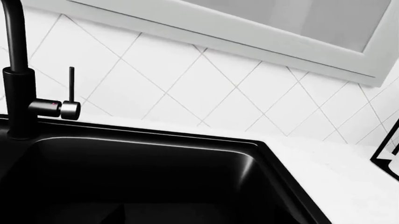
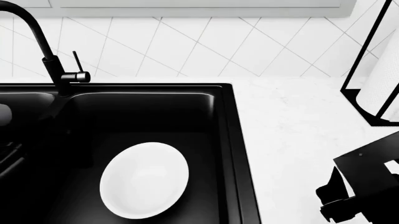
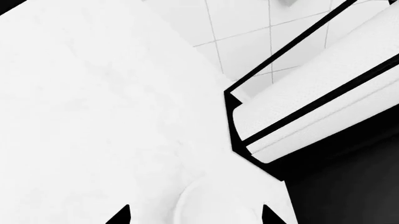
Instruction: Stack the bowls in the sink.
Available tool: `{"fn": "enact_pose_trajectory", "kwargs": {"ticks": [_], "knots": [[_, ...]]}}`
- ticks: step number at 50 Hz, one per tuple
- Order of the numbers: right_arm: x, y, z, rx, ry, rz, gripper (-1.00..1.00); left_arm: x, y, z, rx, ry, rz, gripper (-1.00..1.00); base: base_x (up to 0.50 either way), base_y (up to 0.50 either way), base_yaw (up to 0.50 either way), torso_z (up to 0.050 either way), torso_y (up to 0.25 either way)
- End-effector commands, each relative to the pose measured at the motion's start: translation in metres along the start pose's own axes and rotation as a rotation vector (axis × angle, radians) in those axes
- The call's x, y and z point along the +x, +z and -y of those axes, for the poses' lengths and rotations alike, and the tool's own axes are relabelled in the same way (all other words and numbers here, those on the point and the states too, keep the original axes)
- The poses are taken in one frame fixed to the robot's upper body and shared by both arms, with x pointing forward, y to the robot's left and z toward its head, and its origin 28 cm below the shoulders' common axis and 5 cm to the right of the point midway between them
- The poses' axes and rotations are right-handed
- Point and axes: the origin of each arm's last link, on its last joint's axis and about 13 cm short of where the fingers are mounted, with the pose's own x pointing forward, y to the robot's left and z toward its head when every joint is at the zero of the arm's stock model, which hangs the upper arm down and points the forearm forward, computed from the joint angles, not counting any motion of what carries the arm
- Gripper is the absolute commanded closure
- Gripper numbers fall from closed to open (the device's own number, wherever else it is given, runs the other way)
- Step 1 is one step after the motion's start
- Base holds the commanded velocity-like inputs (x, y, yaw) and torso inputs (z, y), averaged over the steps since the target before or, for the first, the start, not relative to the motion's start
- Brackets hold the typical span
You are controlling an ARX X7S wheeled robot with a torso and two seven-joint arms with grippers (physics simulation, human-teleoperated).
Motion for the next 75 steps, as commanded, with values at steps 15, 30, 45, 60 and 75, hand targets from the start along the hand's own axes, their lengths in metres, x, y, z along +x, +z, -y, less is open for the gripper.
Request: {"fn": "enact_pose_trajectory", "kwargs": {"ticks": [15,30,45,60,75], "knots": [[0.004,-0.012,-0.007,-0.042,0.015,-0.052,-1.00,0.000,0.000,0.000,0.001,0.003,0.002,-1.00,0.00,0.00,0.00,0.000,0.000],[0.011,-0.020,-0.009,-0.053,0.007,-0.092,-1.00,0.002,0.000,0.000,0.003,0.002,-0.003,-1.00,0.00,0.00,0.00,0.000,0.000],[0.019,-0.028,-0.015,-0.061,0.010,-0.134,-1.00,0.003,0.000,0.001,0.006,0.003,-0.007,-1.00,0.00,0.00,0.00,0.000,0.000],[0.029,-0.032,-0.016,-0.065,-0.009,-0.163,-1.00,0.003,-0.001,0.000,0.006,0.007,-0.009,-1.00,0.00,0.00,0.00,0.000,0.000],[0.033,-0.034,-0.020,-0.072,-0.001,-0.178,-1.00,0.002,-0.001,0.000,0.006,0.011,-0.012,-1.00,0.00,0.00,0.00,0.000,0.000]]}}
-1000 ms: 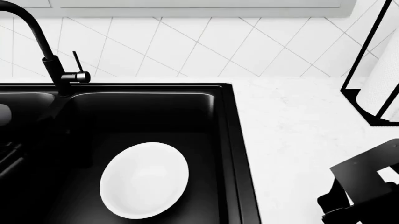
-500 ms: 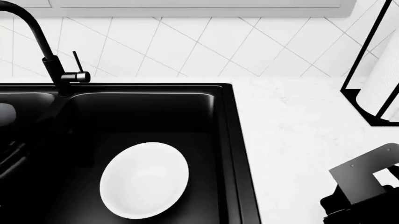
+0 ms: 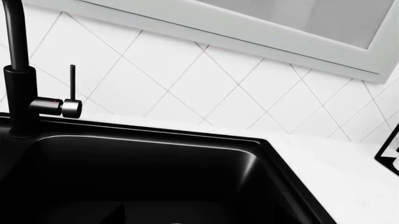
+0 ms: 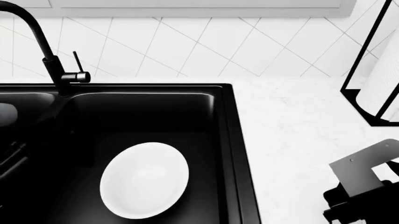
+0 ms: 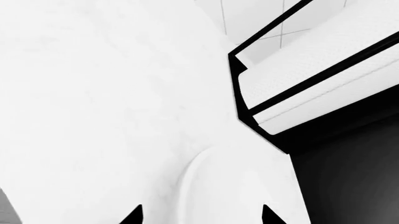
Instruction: Stack the bowls in the sink.
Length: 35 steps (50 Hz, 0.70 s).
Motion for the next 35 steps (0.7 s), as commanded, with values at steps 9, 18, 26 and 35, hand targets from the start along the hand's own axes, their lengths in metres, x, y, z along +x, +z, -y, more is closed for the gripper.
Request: {"fn": "enact_pose_trajectory", "kwargs": {"ticks": [9,18,26,35], "knots": [[0.008,-0.013,-0.010,-0.048,0.025,-0.067,-1.00,-0.001,0.001,0.000,0.000,0.003,-0.003,-1.00,0.00,0.00,0.00,0.000,0.000],[0.012,-0.015,-0.013,-0.054,0.027,-0.080,-1.00,0.000,0.000,0.000,0.002,0.006,-0.005,-1.00,0.00,0.00,0.00,0.000,0.000],[0.016,-0.017,-0.013,-0.057,0.021,-0.092,-1.00,0.001,0.001,0.001,0.004,0.007,-0.005,-1.00,0.00,0.00,0.00,0.000,0.000],[0.020,-0.019,-0.014,-0.059,0.011,-0.105,-1.00,0.002,0.000,0.001,0.004,0.006,-0.006,-1.00,0.00,0.00,0.00,0.000,0.000]]}}
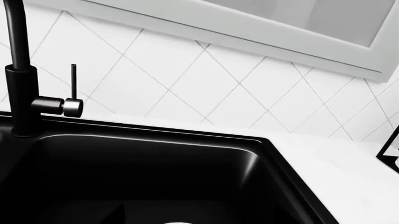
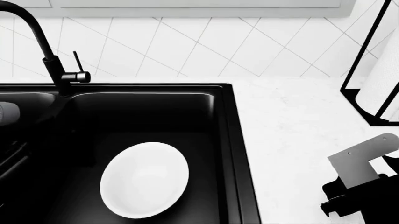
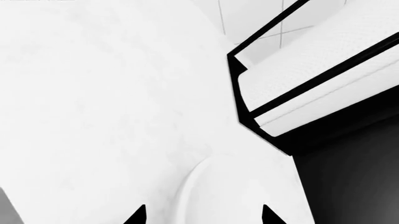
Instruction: Stack the bowls in the sink.
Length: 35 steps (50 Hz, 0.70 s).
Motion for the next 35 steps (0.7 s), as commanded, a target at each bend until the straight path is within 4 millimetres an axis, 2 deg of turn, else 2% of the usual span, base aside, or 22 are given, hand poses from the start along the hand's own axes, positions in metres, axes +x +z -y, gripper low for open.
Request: {"fn": "enact_pose_trajectory", "kwargs": {"ticks": [1,32,33,35], "knots": [[0.008,-0.023,-0.013,-0.083,0.014,-0.104,-1.00,0.001,0.000,0.000,0.001,0.000,-0.001,-1.00,0.00,0.00,0.00,0.000,0.000],[0.018,-0.031,-0.012,-0.083,-0.011,-0.148,-1.00,0.003,0.001,0.003,0.009,-0.004,-0.005,-1.00,0.00,0.00,0.00,0.000,0.000],[0.018,-0.031,-0.012,-0.079,-0.012,-0.149,1.00,0.003,0.001,0.003,0.009,-0.004,-0.005,-1.00,0.00,0.00,0.00,0.000,0.000],[0.018,-0.031,-0.012,-0.077,-0.009,-0.147,1.00,0.003,0.001,0.004,0.010,-0.005,-0.005,-1.00,0.00,0.00,0.00,0.000,0.000]]}}
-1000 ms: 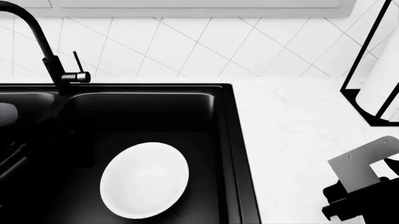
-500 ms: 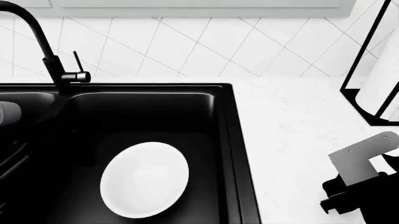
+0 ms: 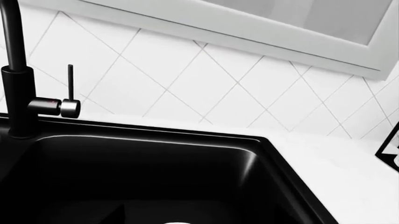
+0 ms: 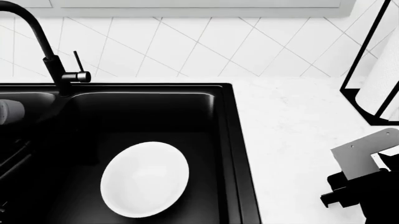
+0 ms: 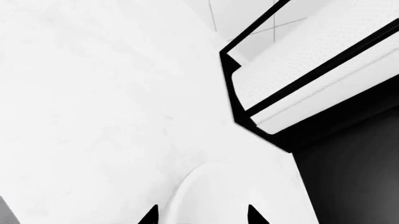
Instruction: Stack the bowls in the sink.
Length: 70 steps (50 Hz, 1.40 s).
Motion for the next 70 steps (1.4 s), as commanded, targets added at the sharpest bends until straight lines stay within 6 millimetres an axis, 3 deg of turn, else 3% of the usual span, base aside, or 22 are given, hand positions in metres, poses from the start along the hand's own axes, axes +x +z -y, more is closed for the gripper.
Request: {"fn": "enact_pose_trajectory", "kwargs": {"ticks": [1,18,39,70], "knots": [[0.004,-0.032,-0.011,-0.123,0.011,-0.138,1.00,0.001,0.000,0.001,0.004,-0.002,-0.003,-1.00,0.00,0.00,0.00,0.000,0.000],[-0.005,-0.024,-0.005,-0.096,0.021,-0.091,1.00,-0.001,0.001,0.001,0.002,0.001,0.001,-1.00,0.00,0.00,0.00,0.000,0.000],[-0.052,0.003,0.015,-0.085,0.041,0.207,1.00,-0.005,0.002,0.002,0.003,0.004,0.014,-1.00,0.00,0.00,0.00,0.000,0.000],[-0.073,0.017,0.017,-0.118,0.104,0.456,1.00,-0.013,0.006,0.002,0.009,0.020,0.038,-1.00,0.00,0.00,0.00,0.000,0.000]]}}
